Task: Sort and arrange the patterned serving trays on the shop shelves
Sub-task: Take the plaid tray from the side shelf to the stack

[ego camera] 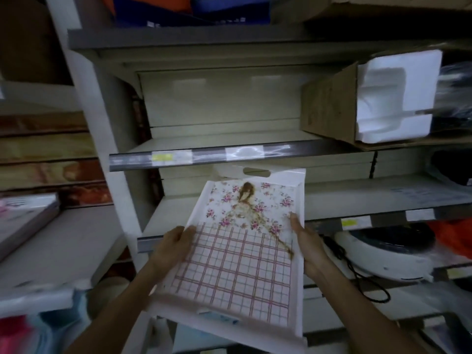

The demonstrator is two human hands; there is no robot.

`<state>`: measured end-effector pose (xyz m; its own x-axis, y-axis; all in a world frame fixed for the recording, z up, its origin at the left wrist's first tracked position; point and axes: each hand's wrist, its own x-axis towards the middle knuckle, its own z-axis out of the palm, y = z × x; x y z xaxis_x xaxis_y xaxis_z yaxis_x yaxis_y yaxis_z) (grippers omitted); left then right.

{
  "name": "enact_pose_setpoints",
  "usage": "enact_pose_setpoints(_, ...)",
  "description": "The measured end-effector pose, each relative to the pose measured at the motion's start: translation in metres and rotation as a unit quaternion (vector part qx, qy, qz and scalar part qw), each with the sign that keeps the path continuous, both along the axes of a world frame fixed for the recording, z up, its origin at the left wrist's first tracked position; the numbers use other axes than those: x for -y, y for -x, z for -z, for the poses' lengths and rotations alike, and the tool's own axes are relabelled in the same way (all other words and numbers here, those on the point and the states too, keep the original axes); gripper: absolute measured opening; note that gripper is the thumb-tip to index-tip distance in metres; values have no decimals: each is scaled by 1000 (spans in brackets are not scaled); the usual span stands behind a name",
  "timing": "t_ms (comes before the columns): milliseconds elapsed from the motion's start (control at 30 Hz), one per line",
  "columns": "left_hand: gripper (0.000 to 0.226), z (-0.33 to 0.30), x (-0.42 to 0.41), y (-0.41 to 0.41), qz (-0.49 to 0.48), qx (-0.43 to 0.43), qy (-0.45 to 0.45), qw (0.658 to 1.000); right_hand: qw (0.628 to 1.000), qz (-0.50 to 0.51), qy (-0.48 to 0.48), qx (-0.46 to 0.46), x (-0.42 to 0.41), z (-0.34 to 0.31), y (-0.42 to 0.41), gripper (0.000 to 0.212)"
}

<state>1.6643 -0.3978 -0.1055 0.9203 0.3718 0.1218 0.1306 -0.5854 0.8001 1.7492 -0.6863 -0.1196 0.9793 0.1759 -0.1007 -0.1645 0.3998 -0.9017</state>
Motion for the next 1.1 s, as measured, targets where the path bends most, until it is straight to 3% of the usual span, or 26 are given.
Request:
enact_pose_setpoints(733,48,55,-190,276,-201,39,75,976,975,-170,126,68,-260,14,163,43)
enact_pose_setpoints(900,45,55,-237,327,-279,58,75,956,969,-215,105,56,-328,11,191,40)
enact_pose_setpoints(1100,48,47,-285,373,-339,79,92,933,954,-254,120,105,-406,2,222,33)
